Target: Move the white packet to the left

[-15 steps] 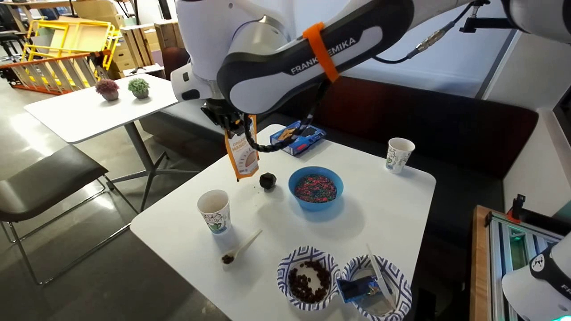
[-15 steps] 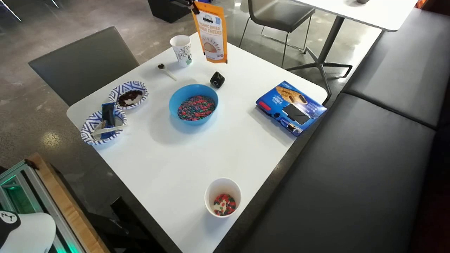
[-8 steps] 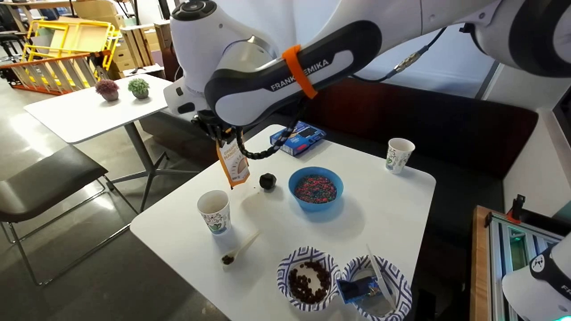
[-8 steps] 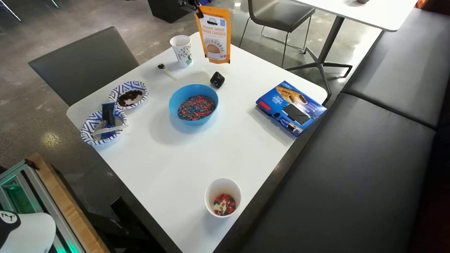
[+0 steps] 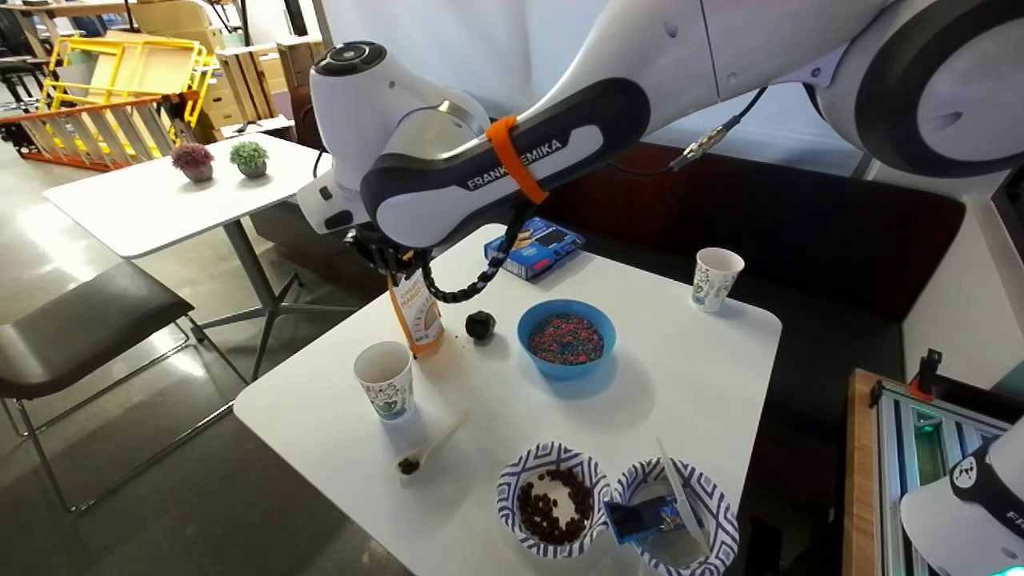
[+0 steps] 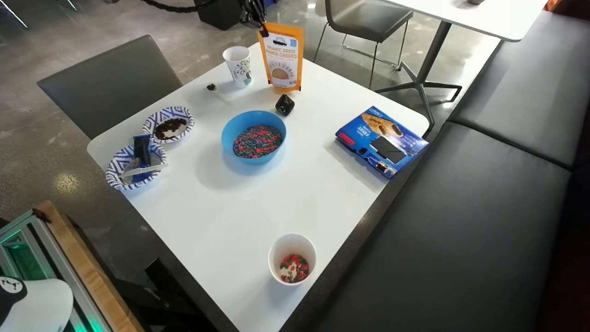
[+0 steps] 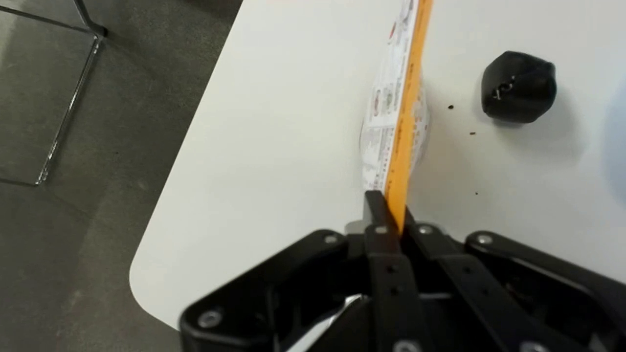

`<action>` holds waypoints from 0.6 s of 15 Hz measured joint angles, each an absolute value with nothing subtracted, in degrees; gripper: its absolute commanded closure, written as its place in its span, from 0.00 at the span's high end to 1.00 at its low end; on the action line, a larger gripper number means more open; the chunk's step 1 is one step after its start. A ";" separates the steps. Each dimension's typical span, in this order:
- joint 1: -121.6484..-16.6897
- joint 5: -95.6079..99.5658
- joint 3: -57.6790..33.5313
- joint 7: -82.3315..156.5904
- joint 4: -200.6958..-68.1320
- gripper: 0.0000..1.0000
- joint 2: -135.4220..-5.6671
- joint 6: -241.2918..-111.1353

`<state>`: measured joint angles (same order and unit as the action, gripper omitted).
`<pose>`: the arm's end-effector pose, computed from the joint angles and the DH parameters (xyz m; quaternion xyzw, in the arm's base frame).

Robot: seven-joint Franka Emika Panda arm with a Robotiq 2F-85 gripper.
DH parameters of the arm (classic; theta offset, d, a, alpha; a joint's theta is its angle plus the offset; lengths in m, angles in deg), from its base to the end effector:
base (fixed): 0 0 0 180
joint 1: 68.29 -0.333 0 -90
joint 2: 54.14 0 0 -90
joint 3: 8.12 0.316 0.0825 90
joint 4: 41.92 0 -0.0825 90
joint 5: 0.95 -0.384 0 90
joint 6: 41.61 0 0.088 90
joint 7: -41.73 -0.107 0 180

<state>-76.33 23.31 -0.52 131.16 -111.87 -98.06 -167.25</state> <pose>0.7546 0.1656 0.3415 0.5326 0.8282 -0.0003 0.1745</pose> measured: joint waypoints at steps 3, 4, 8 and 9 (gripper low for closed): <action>-76.30 22.41 -0.57 132.44 -111.65 0.01 -98.56 -167.25; -76.29 22.19 -0.64 132.85 -111.65 0.01 -98.68 -167.25; -76.19 21.83 -0.89 133.46 -111.64 0.28 -98.90 -167.25; -76.17 21.72 -0.90 133.51 -111.64 0.35 -98.89 -167.25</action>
